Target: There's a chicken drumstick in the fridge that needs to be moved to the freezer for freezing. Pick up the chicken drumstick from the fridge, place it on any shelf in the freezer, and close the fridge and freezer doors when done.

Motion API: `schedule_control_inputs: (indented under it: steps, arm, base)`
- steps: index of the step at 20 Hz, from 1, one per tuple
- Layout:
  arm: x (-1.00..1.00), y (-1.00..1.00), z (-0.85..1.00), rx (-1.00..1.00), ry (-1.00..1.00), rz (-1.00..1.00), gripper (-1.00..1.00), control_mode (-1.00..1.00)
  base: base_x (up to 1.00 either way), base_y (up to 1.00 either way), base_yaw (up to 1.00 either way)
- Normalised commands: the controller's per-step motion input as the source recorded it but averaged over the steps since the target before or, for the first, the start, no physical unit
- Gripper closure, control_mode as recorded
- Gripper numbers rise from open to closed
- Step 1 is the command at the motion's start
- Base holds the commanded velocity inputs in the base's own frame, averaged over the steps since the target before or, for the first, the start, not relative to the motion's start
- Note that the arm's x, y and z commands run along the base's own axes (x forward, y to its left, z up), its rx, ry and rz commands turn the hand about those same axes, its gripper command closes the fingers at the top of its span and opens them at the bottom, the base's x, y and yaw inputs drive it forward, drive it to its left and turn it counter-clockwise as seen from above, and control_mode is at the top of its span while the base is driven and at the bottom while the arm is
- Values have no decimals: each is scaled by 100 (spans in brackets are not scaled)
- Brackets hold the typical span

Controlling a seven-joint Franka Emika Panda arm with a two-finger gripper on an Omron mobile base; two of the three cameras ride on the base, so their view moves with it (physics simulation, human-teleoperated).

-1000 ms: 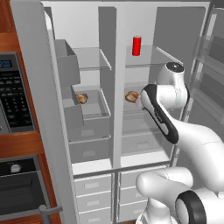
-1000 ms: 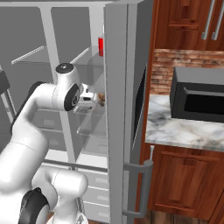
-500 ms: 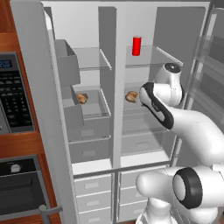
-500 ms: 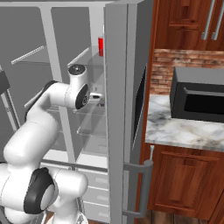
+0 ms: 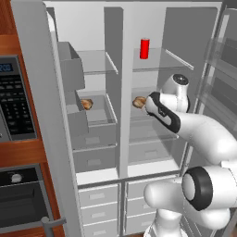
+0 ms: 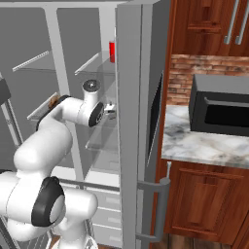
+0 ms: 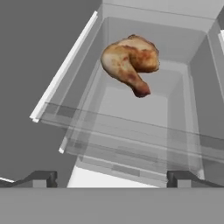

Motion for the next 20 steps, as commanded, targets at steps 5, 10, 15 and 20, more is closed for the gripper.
schedule_control_inputs:
  steps: [5, 10, 15, 20]
  arm:
    - [17, 0, -9, 0, 0, 1, -100, -100]
    - [27, -5, -4, 0, 0, 5, -100, -100]
    - [33, -4, -7, 0, 0, 5, -100, -100]
    - [38, 0, -15, 0, 0, 4, -100, -100]
  base:
    - [0, 0, 0]
    - [0, 0, 0]
    - [0, 0, 0]
    - [0, 0, 0]
